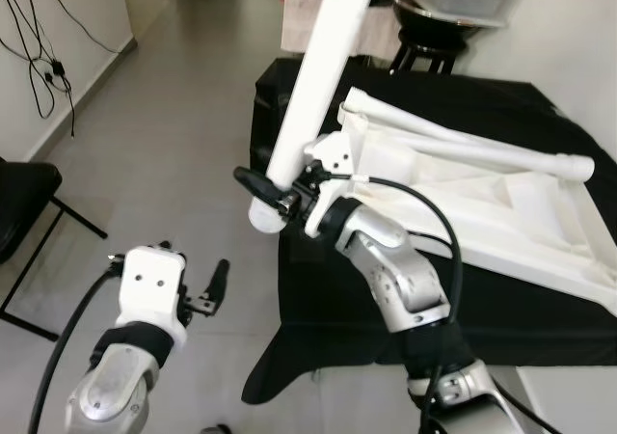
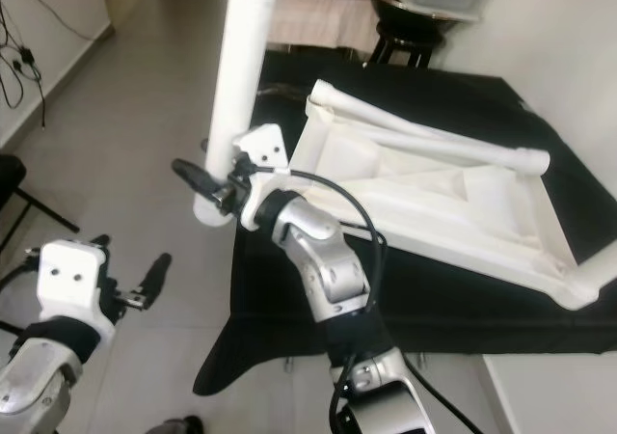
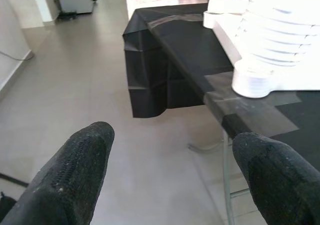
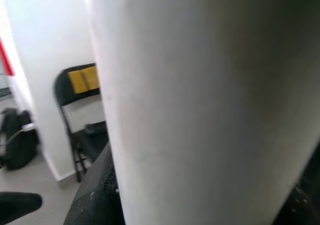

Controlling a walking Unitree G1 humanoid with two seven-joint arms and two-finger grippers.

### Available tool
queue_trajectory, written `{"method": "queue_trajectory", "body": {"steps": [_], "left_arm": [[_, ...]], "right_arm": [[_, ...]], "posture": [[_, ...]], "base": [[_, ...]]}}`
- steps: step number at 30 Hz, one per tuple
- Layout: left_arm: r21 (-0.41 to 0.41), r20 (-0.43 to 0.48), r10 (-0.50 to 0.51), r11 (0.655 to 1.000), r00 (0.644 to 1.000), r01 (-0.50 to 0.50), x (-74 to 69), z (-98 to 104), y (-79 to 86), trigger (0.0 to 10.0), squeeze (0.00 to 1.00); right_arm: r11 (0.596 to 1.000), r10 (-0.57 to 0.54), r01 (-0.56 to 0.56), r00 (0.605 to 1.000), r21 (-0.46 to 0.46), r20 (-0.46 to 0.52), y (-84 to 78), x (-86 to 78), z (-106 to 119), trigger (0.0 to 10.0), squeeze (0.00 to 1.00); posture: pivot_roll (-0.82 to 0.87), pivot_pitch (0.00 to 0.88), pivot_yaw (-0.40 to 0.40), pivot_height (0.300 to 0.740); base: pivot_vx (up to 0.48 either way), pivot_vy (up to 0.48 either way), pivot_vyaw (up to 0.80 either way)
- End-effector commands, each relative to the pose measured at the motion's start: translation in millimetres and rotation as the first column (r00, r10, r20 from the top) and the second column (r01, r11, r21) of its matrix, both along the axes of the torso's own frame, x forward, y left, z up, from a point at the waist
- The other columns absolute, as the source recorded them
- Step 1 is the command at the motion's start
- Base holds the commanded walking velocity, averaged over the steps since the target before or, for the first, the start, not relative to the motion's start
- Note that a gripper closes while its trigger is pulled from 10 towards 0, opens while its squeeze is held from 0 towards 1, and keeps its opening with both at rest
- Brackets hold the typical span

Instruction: Building children table

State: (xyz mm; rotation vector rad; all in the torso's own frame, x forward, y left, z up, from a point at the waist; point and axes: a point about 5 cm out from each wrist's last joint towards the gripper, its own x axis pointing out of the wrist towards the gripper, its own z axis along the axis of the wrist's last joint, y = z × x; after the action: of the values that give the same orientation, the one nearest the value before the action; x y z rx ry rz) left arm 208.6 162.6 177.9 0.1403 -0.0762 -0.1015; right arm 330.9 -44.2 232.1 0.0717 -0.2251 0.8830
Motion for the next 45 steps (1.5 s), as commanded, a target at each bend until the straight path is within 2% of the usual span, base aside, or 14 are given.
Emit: {"method": "queue_trajectory", "body": {"steps": [1, 45], "left_arm": [[0.0, -0.003, -0.007, 1.0, 1.0, 0.007, -0.2, -1.5, -2.3, 10.0, 0.0], [-0.008, 0.009, -0.034, 0.999, 0.999, 0.034, 2.6, 1.0, -6.2, 10.0, 0.0]], "right_arm": [[1.0, -0.007, 0.007, 1.0, 0.004, 0.0, -1.8, 0.0, 0.5, 10.0, 0.0], [1.0, 0.009, -0.009, 1.0, 0.0, -0.023, -1.5, 0.8, -2.1, 10.0, 0.0]], "posture": [[-0.01, 0.114, -0.111, 0.74], [-0.01, 0.11, -0.11, 0.74]], "base": [[0.251, 0.0, 0.0], [0.261, 0.0, 0.0]]}}
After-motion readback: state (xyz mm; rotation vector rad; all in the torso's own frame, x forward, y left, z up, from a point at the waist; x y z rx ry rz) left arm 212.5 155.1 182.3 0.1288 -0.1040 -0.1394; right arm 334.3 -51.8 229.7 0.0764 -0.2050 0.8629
